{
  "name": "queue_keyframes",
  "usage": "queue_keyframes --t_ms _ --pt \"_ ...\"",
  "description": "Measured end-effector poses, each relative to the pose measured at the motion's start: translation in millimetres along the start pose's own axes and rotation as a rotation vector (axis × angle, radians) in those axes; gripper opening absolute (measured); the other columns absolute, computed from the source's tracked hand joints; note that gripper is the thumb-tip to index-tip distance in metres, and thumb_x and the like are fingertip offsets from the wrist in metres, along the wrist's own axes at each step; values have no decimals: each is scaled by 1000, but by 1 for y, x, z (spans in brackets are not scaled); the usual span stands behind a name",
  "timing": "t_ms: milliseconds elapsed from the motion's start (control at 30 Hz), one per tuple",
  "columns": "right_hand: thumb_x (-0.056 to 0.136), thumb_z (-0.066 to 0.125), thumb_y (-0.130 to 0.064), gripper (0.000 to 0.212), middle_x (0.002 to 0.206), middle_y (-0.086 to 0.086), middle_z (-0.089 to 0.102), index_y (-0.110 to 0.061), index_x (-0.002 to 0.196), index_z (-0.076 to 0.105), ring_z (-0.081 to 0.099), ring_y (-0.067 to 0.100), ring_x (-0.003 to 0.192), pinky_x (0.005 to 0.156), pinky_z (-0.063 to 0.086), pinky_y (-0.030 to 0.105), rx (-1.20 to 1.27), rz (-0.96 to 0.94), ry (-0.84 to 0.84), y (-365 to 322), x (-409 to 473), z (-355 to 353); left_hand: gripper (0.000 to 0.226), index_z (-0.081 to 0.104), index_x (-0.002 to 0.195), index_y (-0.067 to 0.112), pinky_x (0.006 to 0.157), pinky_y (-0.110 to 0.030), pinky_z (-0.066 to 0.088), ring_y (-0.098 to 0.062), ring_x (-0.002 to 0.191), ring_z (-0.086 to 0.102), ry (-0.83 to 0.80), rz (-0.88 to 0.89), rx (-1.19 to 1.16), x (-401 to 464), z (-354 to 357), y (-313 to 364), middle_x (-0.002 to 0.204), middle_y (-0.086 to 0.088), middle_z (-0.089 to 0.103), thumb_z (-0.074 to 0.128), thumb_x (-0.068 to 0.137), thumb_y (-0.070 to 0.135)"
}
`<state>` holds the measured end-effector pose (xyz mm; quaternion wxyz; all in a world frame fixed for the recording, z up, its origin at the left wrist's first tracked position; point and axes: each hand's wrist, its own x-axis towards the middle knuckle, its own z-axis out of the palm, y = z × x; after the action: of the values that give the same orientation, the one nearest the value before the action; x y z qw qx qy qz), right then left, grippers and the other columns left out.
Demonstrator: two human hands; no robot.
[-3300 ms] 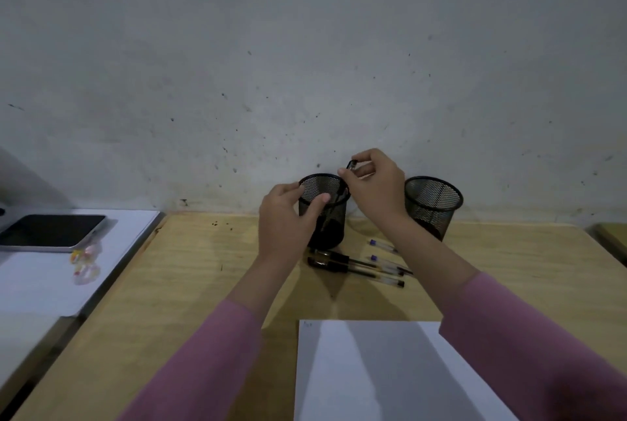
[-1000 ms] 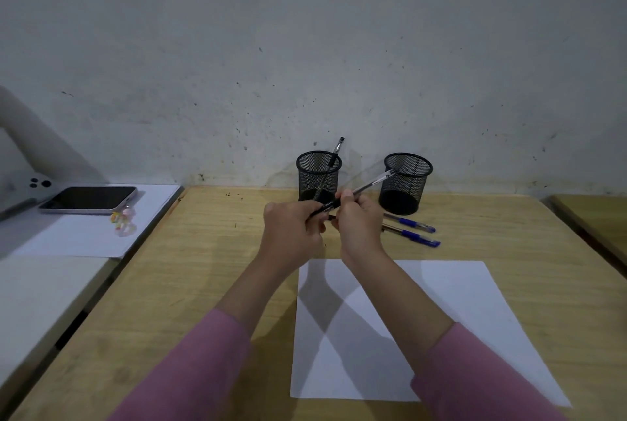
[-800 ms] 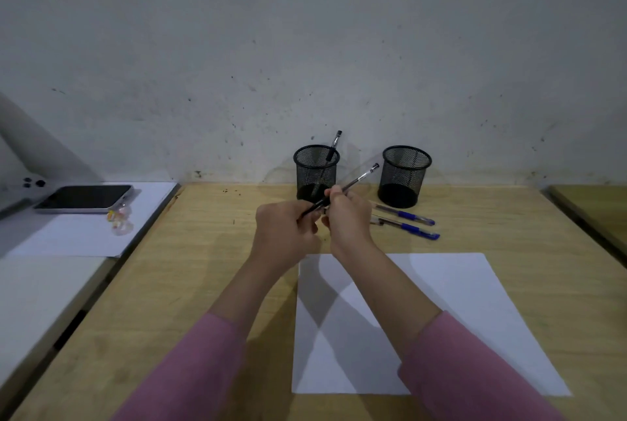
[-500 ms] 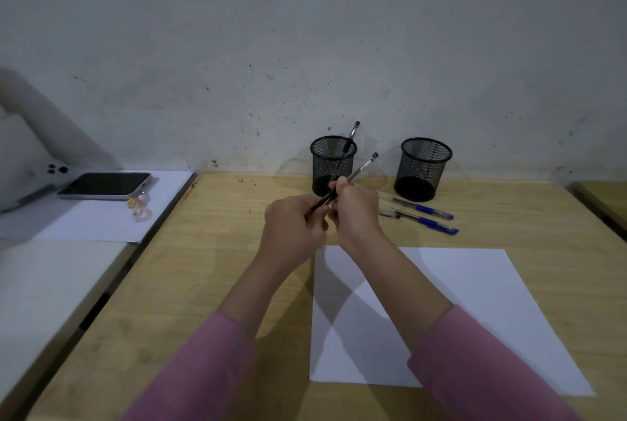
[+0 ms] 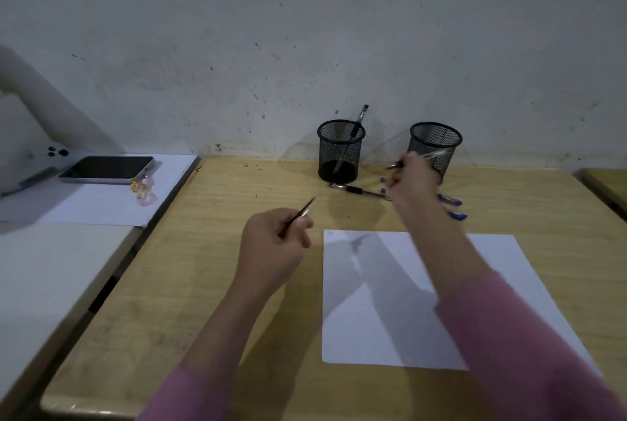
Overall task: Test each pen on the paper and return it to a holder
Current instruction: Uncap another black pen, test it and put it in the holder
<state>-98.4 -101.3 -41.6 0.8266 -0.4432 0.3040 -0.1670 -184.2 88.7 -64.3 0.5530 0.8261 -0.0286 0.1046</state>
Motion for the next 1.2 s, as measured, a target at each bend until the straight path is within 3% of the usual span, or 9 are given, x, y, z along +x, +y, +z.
queue_keyframes --t_ms 67,300,400,533,667,767,933,1100,1200 --pt "93 49 -9 26 56 -1 40 -13 68 55 33 6 37 41 28 21 -12 -111 -61 -17 7 -12 16 69 80 19 56 -26 46 -11 58 59 76 -44 -15 5 -4 -11 59 4 64 57 89 16" --pt "92 58 -15 25 59 1 48 -14 67 56 42 11 53 52 35 26 -296 -269 -217 6 -22 -18 26 68 110 20 82 -37 48 -22 90 60 -37 33 370 54 43 -20 94 -2 66 61 86 24" --pt "88 63 -14 23 59 1 49 -12 69 52 44 10 51 51 40 25 -316 -319 -243 7 -25 -27 28 67 109 19 95 -44 43 -20 95 61 -23 9 399 62 51 -23 95 1 68 63 82 19" --pt "85 66 -9 22 54 1 48 -12 67 53 42 6 41 47 41 25 -384 -311 -235 14 -33 -32 18 72 97 23 89 -45 46 -21 93 62 -43 56 444 64 59 -32 96 1 71 62 82 22" --pt "85 59 -5 15 54 4 52 -8 73 52 51 8 40 49 48 26 -423 -247 -249 28 -29 -36 29 68 110 20 85 -44 49 -23 91 61 -25 78 407 64 62 -42 98 -4 67 63 82 23" --pt "87 56 0 15 50 4 58 -6 75 52 63 12 45 50 53 26 -449 -228 -373 40 -27 -43 37 62 117 14 83 -34 51 -15 86 58 0 61 282 61 58 -43 99 -4 63 64 82 26" --pt "82 70 -5 22 55 15 61 -2 72 51 61 16 45 51 53 31 -568 -387 -458 53 -29 -55 21 68 96 21 73 -9 42 -9 90 58 -115 93 209 40 40 -43 100 2 61 72 76 24" --pt "81 71 -5 20 58 21 61 -3 73 53 63 17 44 47 53 27 -615 -369 -408 57 -28 -51 34 71 95 34 98 -43 41 -7 101 51 -281 95 366 31 29 -44 104 13 51 78 63 44" --pt "81 72 -8 22 61 17 65 -6 69 54 69 22 52 50 57 34 -573 -229 -408 54 -25 -45 37 72 93 37 101 -48 34 -8 101 50 -242 112 415 31 27 -43 102 14 51 78 60 51"
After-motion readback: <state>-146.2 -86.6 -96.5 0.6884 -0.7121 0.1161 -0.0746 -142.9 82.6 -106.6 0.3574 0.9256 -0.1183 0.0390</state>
